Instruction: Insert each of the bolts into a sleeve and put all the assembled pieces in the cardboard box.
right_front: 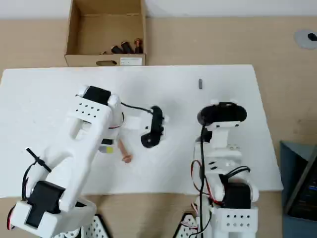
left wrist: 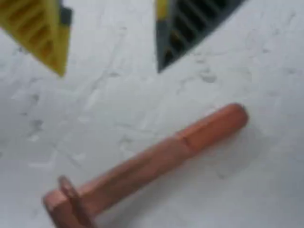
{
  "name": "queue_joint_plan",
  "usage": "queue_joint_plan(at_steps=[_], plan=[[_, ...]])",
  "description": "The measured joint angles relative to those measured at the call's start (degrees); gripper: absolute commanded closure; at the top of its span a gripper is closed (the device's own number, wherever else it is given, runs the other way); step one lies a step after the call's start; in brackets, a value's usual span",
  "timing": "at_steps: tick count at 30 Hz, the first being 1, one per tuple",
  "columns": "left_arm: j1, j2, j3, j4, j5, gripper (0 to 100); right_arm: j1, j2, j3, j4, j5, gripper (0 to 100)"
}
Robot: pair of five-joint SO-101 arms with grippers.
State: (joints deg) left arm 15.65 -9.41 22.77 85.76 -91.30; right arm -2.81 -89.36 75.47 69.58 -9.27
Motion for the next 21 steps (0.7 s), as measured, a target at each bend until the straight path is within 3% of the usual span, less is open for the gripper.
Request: queue_joint_plan(at_steps=[21], plan=[[4.3, 0.0, 9.7, -17.7, -0.7, 86, 0.0, 0.0, 0.0, 0.0, 0.0, 98.9]])
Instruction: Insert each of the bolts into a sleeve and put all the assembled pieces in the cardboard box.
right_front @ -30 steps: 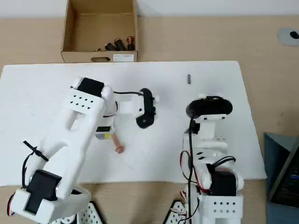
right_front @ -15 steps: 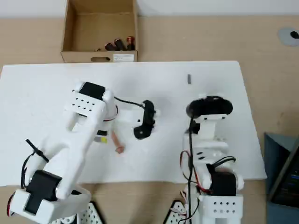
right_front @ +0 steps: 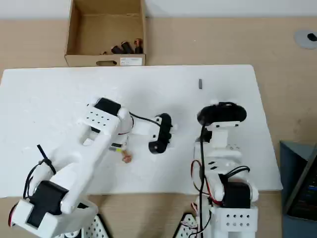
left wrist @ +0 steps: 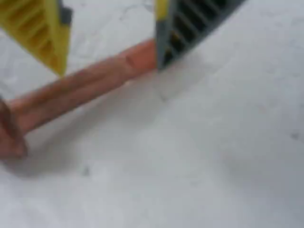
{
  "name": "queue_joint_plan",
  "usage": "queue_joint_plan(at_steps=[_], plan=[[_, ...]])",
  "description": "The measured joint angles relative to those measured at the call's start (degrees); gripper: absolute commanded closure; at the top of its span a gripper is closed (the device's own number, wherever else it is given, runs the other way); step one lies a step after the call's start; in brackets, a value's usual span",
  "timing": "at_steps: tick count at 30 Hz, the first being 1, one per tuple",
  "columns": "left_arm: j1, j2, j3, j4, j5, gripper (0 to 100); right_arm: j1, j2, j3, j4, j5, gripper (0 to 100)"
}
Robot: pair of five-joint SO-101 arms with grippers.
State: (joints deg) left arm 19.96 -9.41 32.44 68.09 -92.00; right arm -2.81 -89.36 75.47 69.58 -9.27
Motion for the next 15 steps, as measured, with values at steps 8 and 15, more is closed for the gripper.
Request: queue_joint_plan(at_steps=[8, 15], plan=[[-0.5, 0.0, 1.8, -0.1, -0.4, 86, 0.0, 0.0, 0.0, 0.0, 0.0, 98.9], [-0.6, 1.5, 2.2, -0.2, -0.4, 86, 0.0, 0.0, 0.0, -0.5, 0.0, 98.9]])
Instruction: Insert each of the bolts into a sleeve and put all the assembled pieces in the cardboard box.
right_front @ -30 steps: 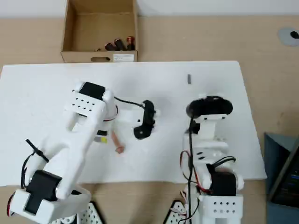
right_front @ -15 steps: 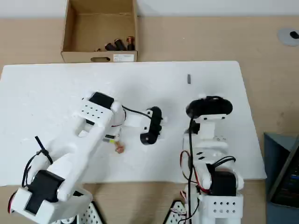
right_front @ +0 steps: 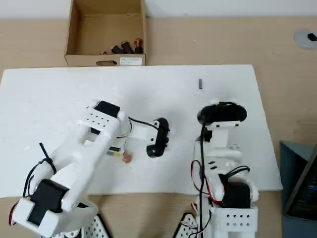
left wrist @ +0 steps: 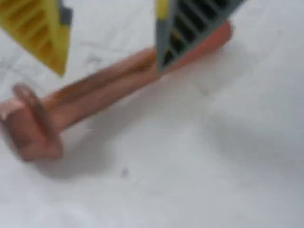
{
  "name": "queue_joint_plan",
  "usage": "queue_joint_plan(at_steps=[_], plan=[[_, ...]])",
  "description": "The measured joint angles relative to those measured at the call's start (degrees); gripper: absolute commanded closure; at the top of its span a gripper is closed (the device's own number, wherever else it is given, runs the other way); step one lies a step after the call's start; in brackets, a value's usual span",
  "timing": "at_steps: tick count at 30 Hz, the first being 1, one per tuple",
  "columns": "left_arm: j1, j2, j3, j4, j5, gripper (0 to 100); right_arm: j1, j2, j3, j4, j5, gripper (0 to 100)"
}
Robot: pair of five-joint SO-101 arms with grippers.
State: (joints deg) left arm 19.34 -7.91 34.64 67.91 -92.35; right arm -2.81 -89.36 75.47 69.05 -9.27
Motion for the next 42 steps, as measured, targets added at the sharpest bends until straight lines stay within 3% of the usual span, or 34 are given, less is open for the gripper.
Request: queue_joint_plan(at_steps=[12, 20, 26, 42], plan=[[0.4, 8.7, -6.7, -0.1, 0.0, 86, 0.0, 0.0, 1.1, -1.1, 0.0, 98.9], [2.2, 8.8, -7.3, -0.1, 0.0, 87, 0.0, 0.0, 1.1, -2.0, 0.0, 98.9], [2.5, 8.8, -7.3, -0.1, 0.0, 95, 0.0, 0.0, 1.1, -2.0, 0.0, 98.9], [6.2, 8.8, -6.6, -0.5, 0.0, 95, 0.0, 0.0, 1.1, -2.0, 0.0, 98.9]])
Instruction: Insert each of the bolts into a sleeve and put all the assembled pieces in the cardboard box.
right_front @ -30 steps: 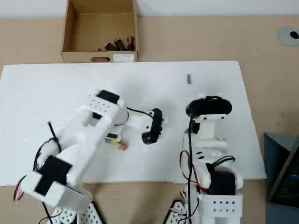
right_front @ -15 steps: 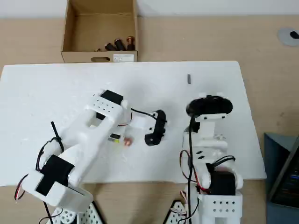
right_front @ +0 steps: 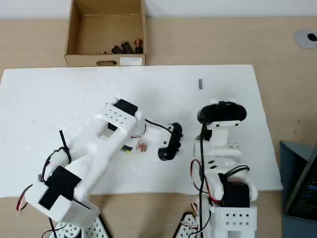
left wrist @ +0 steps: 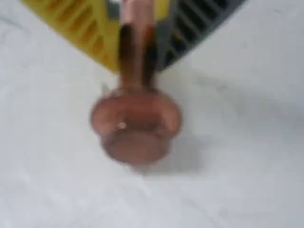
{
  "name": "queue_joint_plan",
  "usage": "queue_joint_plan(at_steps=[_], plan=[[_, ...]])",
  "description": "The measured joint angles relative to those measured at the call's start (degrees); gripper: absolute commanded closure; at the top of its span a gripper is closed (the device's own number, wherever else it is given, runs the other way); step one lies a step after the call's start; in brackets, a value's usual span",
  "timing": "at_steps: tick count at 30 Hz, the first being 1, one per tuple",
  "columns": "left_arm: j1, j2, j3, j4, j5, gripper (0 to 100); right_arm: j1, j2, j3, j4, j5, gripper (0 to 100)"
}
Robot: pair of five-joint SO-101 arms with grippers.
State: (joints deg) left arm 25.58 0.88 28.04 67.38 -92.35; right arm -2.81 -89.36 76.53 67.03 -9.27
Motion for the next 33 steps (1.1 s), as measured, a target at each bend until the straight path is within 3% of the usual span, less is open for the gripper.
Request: queue_joint_plan(at_steps=[3, 10, 23, 28, 33], plan=[[0.0, 0.0, 0.0, 0.0, 0.3, 100, 0.0, 0.0, 0.0, 0.0, 0.0, 98.9], [-2.5, 0.1, -7.6, 5.6, 6.5, 99, 0.0, 0.0, -0.7, 0.0, 0.0, 98.9], [-5.8, 0.1, -40.9, 30.1, 35.1, 100, 0.0, 0.0, -9.5, 3.4, 4.8, 98.9], [-7.8, -2.0, -44.9, 32.4, 52.7, 100, 0.0, 0.0, -10.7, 5.9, 5.5, 98.9], [-7.8, -15.0, -44.6, 32.5, 57.9, 100, 0.0, 0.0, -10.7, 5.9, 5.5, 98.9]])
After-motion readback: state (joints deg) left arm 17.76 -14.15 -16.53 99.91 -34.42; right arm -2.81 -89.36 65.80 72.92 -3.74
